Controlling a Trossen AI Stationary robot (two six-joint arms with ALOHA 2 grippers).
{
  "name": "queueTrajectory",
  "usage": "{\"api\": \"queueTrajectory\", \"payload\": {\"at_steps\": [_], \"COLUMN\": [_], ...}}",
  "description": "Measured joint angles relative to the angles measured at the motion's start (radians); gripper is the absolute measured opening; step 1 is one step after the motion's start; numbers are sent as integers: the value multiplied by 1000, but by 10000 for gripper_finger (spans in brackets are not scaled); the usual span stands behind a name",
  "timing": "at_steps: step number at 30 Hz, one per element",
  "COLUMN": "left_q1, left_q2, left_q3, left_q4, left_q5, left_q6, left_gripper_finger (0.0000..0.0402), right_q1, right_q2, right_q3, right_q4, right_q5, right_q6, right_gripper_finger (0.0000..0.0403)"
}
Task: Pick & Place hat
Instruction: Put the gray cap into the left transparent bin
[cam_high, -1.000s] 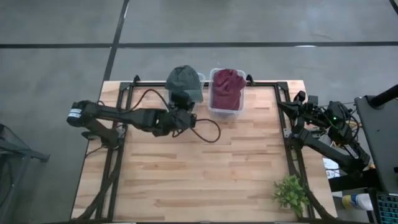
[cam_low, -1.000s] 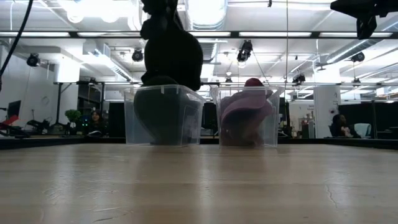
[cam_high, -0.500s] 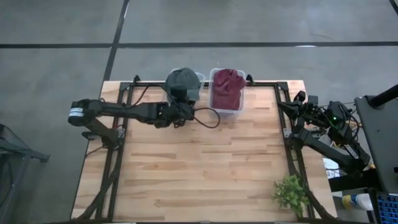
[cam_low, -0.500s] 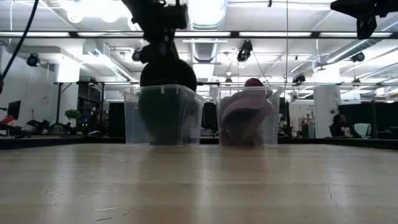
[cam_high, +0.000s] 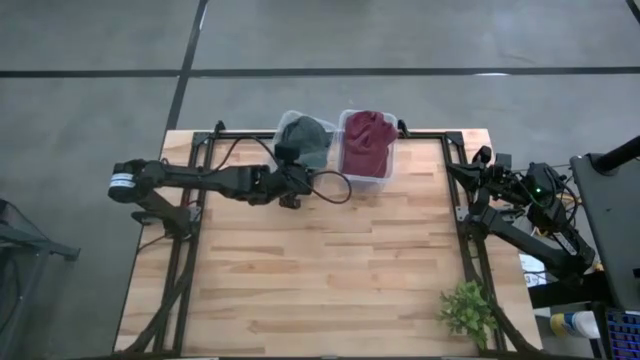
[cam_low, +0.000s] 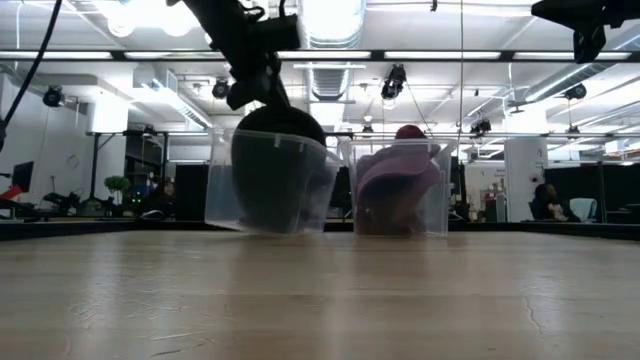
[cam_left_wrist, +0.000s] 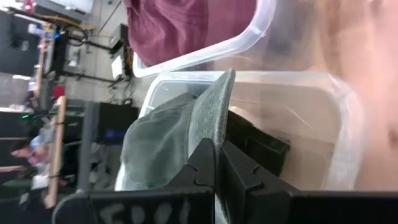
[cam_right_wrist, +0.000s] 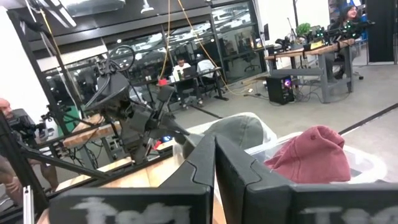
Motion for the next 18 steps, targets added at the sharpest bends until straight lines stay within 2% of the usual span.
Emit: {"api": "queueTrajectory", "payload": {"at_steps": [3,12,18], "left_q1": [14,32,32], "left_q2": [-1,-1,-3], "left_q3": [-5,-9,-9], "left_q4": [4,-15,-14], "left_q5": [23,-84,-108], "left_q6": [-13,-9,-6], "left_gripper_finger": [5,18,21], "right_q1": [0,0,0], "right_q2": [0,0,0], "right_q3": [0,0,0], "right_q4": [0,0,0], "right_q5": [0,0,0], "right_q6": [0,3,4], "right_gripper_finger": [8,8,8]}}
